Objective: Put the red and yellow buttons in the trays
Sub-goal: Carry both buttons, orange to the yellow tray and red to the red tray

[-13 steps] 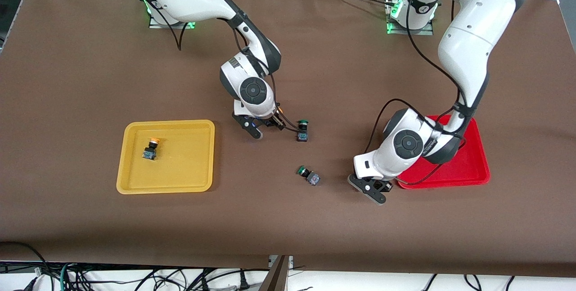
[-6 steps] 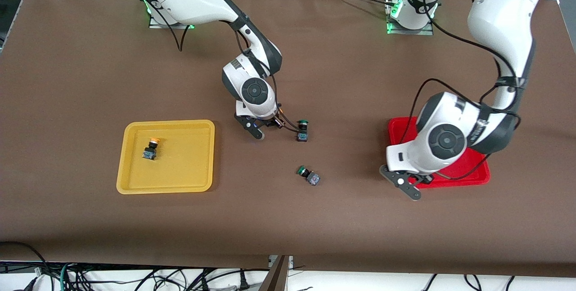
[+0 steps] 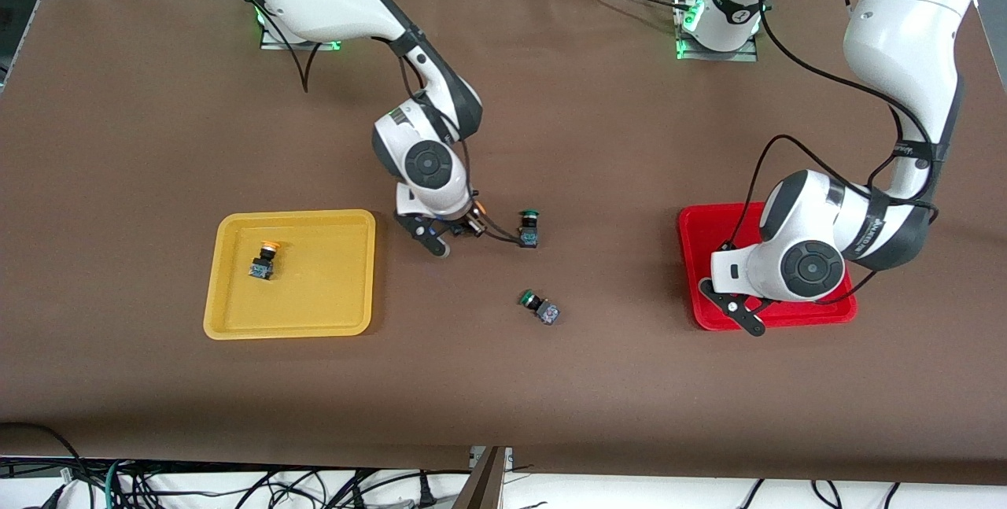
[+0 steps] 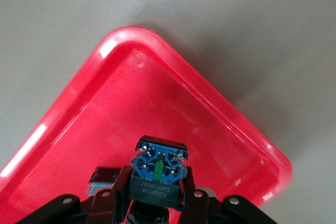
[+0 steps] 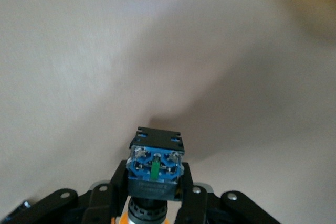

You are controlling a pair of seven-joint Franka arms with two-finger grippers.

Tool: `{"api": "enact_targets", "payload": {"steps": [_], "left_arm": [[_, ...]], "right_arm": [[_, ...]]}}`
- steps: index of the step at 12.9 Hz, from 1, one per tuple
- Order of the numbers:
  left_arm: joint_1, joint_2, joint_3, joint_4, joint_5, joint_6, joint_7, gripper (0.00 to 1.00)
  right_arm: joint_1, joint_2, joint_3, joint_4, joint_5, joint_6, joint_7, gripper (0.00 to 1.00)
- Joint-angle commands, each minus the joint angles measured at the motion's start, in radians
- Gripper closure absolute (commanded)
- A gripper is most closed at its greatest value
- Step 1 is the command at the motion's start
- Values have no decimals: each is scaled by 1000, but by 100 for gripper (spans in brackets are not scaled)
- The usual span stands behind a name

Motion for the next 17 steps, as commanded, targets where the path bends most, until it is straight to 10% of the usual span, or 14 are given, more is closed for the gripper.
{"api": "enact_targets", "payload": {"steps": [1,4,7,15,17], "left_arm": [[75,-23,-12,-136,12,138,-19,87],[83,-20,-13,-153,9,155,-23,73],[76,-16,-13,-142,15,158,-8,0],[71,-205,-90,-128,6,45,-155,0],[74,-272,-134,-84,4,-55,-209,0]], "right_arm": [[-114,-92,2,-11,9,-119,-225,100],[-246,-118,-2,-11,11,-199,-527,100],[-355,-112,-4,-21,9,-203,-756,100],[-451,-13,-4,-22,9,-116,-1013,94],[-449,-6,-4,-18,9,-104,-1001,1]]}}
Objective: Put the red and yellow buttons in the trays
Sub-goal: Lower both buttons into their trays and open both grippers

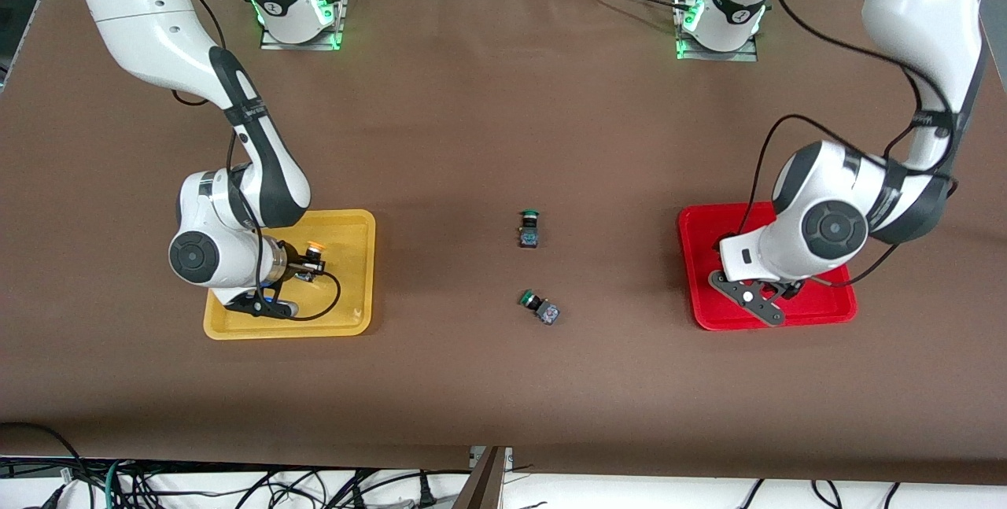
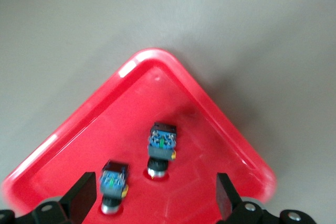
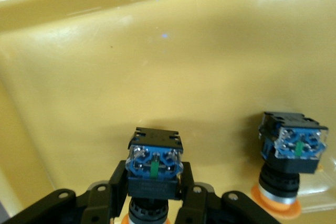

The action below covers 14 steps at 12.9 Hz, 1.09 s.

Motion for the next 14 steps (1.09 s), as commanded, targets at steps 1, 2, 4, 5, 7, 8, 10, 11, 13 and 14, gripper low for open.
{"api": "enact_targets", "payload": {"steps": [1,2,4,5,7,8,10,11,13,14], "left_arm": [[3,-118,-41,56,-16,-146,-53,0],[4,-132,-43,113,-60,-184,-58,0],[7,-132,-38,249,-117,-290,-60,0],[10,-132,-35,289,-113,-320,-55,0],[13,-139,-29,320,-131,-350,-64,0],[1,-164,0,317,-172,-351,-96,0],[-111,-245,217,273,-346,-351,-203,0],[-171,-314,334,204,-428,-346,-214,0],[-251,-469,459,1,-453,-258,-216,0],[-265,-538,482,-88,-449,-207,-214,0]], "right_arm": [[-9,-8,14,4,5,6,-20,0],[-9,-18,14,7,-6,6,-28,0],[-16,-50,14,28,-9,-11,-69,0],[-23,-82,12,36,-8,-57,-83,0],[-32,-142,6,76,-15,-176,-89,0],[-31,-169,-8,100,-31,-242,-123,0],[-31,-212,-31,160,-32,-388,-178,0],[-31,-238,-53,189,-29,-463,-200,0],[-33,-280,-93,240,-29,-580,-302,0],[-33,-312,-113,254,-29,-629,-330,0]]}}
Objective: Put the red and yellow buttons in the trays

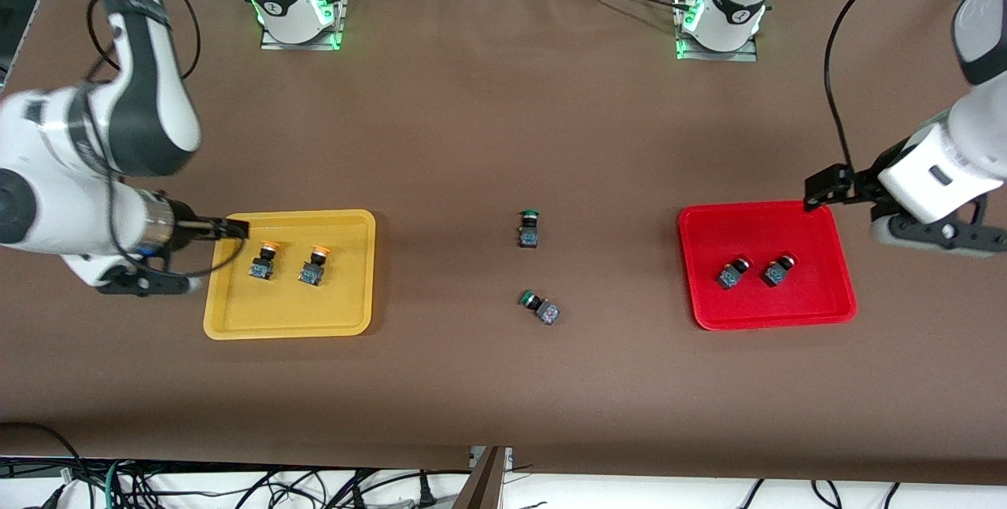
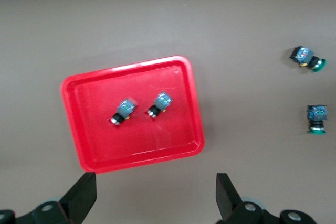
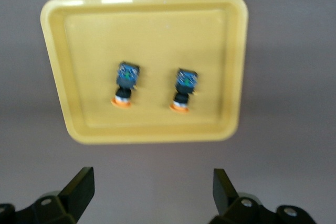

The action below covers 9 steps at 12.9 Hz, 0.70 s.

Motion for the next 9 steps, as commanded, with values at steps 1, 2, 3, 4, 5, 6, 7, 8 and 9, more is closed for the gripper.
{"api": "enact_targets", "payload": {"steps": [1,2,3,4,5,6,7,8,9], "left_arm": [[-51,-237,73,-295,-17,134,-27,0],[-52,-247,88,-308,-17,131,-48,0],[-63,-241,128,-307,-17,131,-74,0],[-69,-237,133,-304,-17,125,-79,0],[-69,-236,133,-298,-15,108,-76,0],[-67,-228,131,-293,-17,91,-78,0],[-66,-225,131,-290,-17,91,-78,0],[-66,-225,128,-285,-17,91,-79,0],[-67,-224,127,-284,-15,91,-78,0]], "right_arm": [[-6,-72,-40,35,-7,-101,-70,0],[-6,-110,-40,35,-7,-111,-68,0],[-9,-156,-34,35,-10,-111,-60,0],[-14,-199,-29,16,-12,-112,-53,0],[-33,-247,-25,-24,-4,-105,-48,0],[-46,-285,-8,-58,3,-99,-47,0],[-75,-318,12,-81,0,-100,-50,0],[-89,-345,32,-93,-7,-102,-54,0],[-92,-364,41,-103,-24,-135,-57,0]]}}
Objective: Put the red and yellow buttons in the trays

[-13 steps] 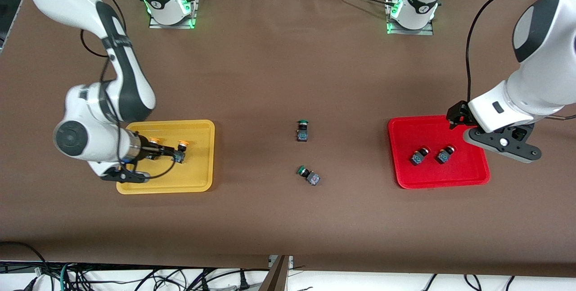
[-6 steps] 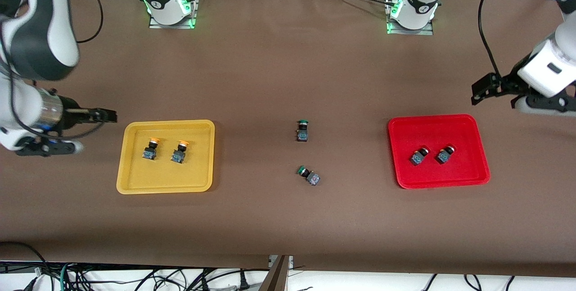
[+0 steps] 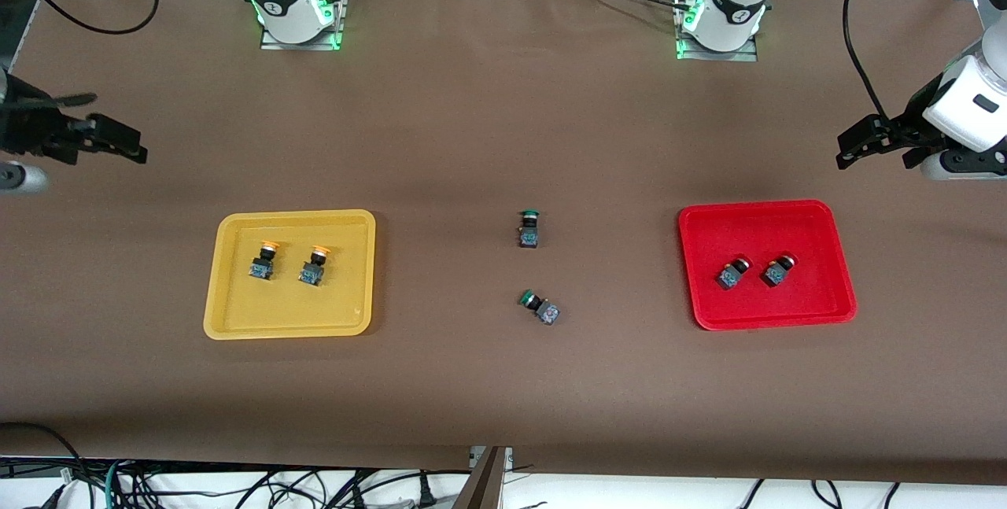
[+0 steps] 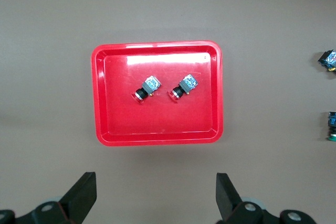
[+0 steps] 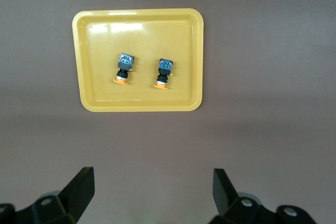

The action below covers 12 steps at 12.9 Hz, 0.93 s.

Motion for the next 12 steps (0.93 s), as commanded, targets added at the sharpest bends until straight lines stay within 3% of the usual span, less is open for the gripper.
{"api": "enact_targets", "payload": {"steps": [1,4,6,12], "left_arm": [[-15,-4,8,2,-13,-4,-13,0],[-9,-4,8,2,-13,-15,-10,0],[-8,-6,9,2,-15,-38,-12,0],[-5,-4,11,2,-15,-69,-13,0]], "right_arm": [[-47,-75,47,-70,-28,-51,-9,0],[-77,-136,39,-73,-28,-13,-10,0],[-88,-159,39,-79,-27,-66,-16,0],[-88,-116,39,-47,-34,-100,-19,0]]}}
